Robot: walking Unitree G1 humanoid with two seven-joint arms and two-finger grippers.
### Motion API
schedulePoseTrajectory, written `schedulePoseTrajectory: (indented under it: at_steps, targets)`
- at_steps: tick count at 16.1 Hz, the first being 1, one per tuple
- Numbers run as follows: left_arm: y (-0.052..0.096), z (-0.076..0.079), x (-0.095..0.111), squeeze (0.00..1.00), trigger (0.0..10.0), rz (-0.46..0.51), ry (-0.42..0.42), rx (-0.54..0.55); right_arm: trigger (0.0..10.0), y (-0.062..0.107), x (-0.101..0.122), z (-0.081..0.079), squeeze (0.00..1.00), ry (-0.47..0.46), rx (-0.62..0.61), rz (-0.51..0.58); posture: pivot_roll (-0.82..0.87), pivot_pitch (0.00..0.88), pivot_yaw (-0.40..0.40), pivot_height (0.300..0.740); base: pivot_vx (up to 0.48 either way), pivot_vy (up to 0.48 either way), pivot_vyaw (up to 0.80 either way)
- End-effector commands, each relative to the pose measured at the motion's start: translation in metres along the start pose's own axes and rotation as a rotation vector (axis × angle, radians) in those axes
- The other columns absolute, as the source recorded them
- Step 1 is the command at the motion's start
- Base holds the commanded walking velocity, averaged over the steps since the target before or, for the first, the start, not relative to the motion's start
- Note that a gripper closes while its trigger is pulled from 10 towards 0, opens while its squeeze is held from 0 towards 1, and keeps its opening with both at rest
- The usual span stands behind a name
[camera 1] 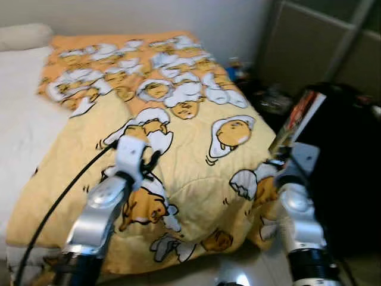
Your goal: Clean up the room
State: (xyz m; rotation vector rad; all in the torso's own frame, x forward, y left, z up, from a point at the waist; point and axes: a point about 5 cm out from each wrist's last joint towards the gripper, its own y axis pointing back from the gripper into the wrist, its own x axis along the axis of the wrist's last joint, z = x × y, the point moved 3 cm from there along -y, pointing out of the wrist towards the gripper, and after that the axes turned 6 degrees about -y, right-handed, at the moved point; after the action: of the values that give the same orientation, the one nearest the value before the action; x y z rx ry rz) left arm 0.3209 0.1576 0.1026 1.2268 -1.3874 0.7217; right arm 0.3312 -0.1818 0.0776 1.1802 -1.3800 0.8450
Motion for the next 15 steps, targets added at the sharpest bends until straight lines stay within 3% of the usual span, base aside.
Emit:
schedulePoseTrajectory:
  at_steps: [1,15]
  targets:
    - [-0.002,-0.001,0.004,0.00,10.0,0.012,0.002,0.012,10.0,-0.004,0.018,-0.005,0.00,-0.004,0.026,0.060,-0.03,0.000,0.010,0.740,0.000,0.442,0.00]
    - [-0.001,-0.001,0.003,0.00,10.0,0.003,0.004,0.022,10.0,-0.006,0.030,-0.015,0.00,0.018,0.078,0.087,-0.03,0.000,0.007,0.740,0.000,0.466,0.00]
